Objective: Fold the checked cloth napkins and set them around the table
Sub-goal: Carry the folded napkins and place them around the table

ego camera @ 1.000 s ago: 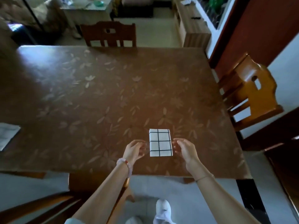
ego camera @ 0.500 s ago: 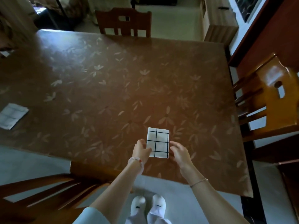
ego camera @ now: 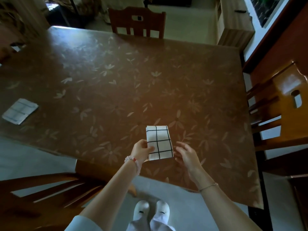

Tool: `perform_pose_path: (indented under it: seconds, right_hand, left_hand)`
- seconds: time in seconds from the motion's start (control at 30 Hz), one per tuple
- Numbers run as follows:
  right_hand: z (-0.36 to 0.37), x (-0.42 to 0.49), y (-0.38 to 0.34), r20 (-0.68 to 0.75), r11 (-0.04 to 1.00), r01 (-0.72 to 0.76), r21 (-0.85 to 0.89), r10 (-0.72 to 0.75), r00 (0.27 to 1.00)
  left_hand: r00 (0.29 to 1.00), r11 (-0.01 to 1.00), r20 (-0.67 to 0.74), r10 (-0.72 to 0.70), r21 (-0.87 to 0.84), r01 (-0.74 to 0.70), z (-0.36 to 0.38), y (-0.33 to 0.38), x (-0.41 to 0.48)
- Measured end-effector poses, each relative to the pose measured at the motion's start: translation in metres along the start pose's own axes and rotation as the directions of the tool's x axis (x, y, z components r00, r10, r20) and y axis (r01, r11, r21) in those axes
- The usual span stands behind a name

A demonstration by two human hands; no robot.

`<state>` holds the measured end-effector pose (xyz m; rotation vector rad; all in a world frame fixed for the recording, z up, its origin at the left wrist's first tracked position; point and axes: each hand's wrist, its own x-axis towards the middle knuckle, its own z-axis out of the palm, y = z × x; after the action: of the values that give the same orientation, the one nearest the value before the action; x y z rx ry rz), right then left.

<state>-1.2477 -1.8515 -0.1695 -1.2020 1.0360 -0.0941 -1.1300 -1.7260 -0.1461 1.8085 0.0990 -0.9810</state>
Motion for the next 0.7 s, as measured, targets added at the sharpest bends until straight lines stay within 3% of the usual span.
perform_pose_path:
  seconds: [0.17, 0.37, 0.53, 0.7]
  right_hand:
    - [0.021, -0.018, -0.027, 0.17, 0.998, 0.016, 0.066, -0.027, 0.985]
    - [0.056, -0.046, -0.056, 0.388, 0.986, 0.165, 0.022, -0.16, 0.908]
    - [0.099, -0.067, -0.073, 0.351, 0.976, 0.212, -0.052, -0.181, 0.919]
    - [0.142, -0.096, -0.074, 0.387, 0.95, 0.304, -0.072, -0.254, 0.886]
  left_hand:
    - [1.0, 0.952, 0.009, 0.013, -0.304, -0.01, -0.026, 0.019, -0.025]
    - [0.993, 0.931, -0.055, 0.104, -0.346, -0.117, -0.067, 0.026, -0.052]
    - [0.979, 0.906, -0.102, 0.174, -0.372, -0.2, -0.104, 0.024, -0.077]
    - [0.958, 0.856, -0.166, 0.234, -0.431, -0.284, -0.156, 0.013, -0.106]
